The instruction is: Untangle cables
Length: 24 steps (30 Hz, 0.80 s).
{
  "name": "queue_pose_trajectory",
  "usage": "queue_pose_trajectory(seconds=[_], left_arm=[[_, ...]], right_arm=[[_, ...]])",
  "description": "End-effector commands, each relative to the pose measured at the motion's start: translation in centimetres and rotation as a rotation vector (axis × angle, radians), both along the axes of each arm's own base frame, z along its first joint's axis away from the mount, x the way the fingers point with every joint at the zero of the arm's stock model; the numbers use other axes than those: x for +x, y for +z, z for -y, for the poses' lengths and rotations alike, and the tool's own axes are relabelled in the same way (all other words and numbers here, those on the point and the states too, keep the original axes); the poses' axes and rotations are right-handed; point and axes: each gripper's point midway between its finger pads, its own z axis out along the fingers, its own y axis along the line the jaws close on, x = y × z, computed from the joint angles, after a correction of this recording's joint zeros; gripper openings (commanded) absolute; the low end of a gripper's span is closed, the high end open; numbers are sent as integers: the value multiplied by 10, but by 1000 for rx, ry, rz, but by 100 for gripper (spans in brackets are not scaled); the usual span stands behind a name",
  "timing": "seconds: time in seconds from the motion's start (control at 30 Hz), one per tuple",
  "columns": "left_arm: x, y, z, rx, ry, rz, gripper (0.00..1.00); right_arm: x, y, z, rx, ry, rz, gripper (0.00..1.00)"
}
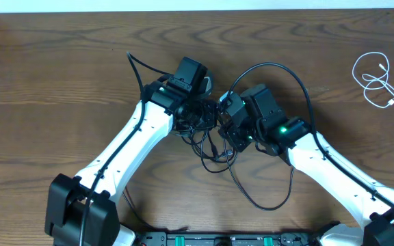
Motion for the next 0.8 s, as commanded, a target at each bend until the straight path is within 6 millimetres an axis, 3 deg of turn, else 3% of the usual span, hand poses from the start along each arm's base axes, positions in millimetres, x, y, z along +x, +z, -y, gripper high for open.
queue_pose_trajectory(seconds=[0.0, 0.3, 0.33, 0.37, 0.4, 0.53, 0.77], left_arm=[[-5, 8, 12, -56, -29, -13, 8], [-5, 8, 12, -55, -29, -12, 8], [-5, 8, 12, -55, -29, -12, 8], [-5, 8, 12, -55, -29, -12, 8], [-5, 8, 12, -55, -29, -12, 8], [-5, 8, 12, -55, -29, -13, 8], [-4, 7, 10, -42, -24, -5, 8]], right_arm=[[-8, -11, 1, -18, -28, -38, 31], [-26, -26, -2, -36, 1, -70, 29], [-25, -26, -2, -33, 1, -67, 21], [-24, -25, -3, -28, 1, -61, 3], [-21, -22, -3, -21, -2, -52, 1], [-14, -1, -6, 43, -39, -26, 1], [-19, 64, -3, 188, -26, 79, 1]])
